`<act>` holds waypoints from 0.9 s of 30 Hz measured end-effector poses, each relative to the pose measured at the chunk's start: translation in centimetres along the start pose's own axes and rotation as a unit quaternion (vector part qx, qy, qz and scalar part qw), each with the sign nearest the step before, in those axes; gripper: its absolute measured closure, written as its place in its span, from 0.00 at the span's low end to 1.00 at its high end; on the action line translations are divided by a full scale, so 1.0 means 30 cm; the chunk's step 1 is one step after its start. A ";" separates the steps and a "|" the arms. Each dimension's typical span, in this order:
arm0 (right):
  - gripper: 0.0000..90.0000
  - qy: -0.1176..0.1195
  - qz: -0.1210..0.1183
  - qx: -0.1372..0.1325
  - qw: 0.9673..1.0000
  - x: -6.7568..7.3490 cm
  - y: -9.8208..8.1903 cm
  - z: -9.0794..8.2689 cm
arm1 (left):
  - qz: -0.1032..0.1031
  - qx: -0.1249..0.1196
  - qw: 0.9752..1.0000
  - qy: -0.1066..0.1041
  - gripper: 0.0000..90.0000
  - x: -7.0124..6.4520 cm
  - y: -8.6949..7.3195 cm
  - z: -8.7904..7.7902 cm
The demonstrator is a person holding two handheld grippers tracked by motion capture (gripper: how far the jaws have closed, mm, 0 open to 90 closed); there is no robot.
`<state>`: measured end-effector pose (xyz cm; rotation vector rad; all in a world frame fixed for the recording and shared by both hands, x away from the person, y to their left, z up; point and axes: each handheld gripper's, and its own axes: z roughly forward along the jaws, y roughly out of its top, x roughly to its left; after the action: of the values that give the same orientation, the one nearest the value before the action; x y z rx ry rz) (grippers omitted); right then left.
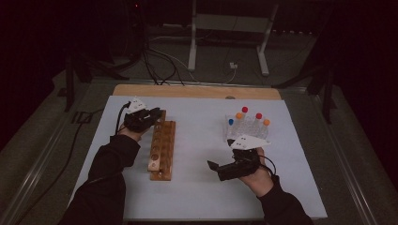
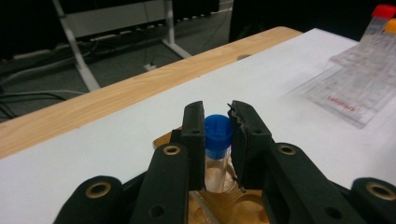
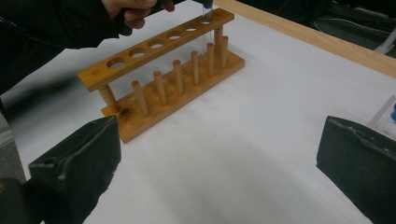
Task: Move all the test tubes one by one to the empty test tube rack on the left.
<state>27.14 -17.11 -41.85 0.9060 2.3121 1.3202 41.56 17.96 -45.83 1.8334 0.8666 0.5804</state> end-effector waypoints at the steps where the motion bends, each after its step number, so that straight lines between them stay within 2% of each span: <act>1: 0.00 0.000 0.000 0.000 1.000 0.000 0.000 0.000 | -0.003 -0.001 1.000 -0.002 0.86 0.002 -0.001 0.000; 13: 0.00 -0.002 -0.003 -0.004 1.000 0.000 0.006 -0.008 | -0.022 0.008 1.000 -0.008 0.83 0.011 0.002 0.002; 15: 0.00 -0.004 -0.005 -0.005 1.000 0.000 0.010 -0.013 | -0.026 0.010 1.000 -0.012 0.73 0.011 0.006 -0.001; 16: 0.00 -0.008 -0.006 -0.007 1.000 -0.001 0.012 -0.016 | -0.025 0.007 1.000 -0.003 0.64 0.008 0.010 -0.008; 18: 0.00 -0.010 -0.012 -0.010 1.000 -0.005 0.018 -0.023 | -0.034 -0.002 0.999 -0.012 0.57 0.007 0.021 -0.029; 19: 0.00 -0.013 -0.013 -0.013 1.000 -0.009 0.021 -0.027 | -0.030 -0.005 1.000 -0.004 0.48 0.001 0.029 -0.042; 20: 0.00 -0.015 -0.013 -0.014 1.000 -0.015 0.026 -0.032 | -0.031 -0.008 0.999 -0.006 0.39 -0.002 0.037 -0.058; 21: 0.00 -0.018 -0.015 -0.015 1.000 -0.021 0.031 -0.036 | -0.037 -0.013 0.999 -0.017 0.35 -0.004 0.044 -0.075; 23: 0.00 -0.029 -0.016 -0.018 0.999 -0.036 0.044 -0.046 | -0.041 -0.016 0.999 -0.025 0.21 -0.016 0.057 -0.112; 27: 0.00 -0.046 -0.013 -0.024 0.999 -0.073 0.070 -0.060 | -0.041 -0.029 0.997 -0.055 0.08 -0.045 0.063 -0.197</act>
<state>28.52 -18.95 -39.19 0.8984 2.2052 1.2908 37.05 19.82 -41.76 1.7522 0.8373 0.4442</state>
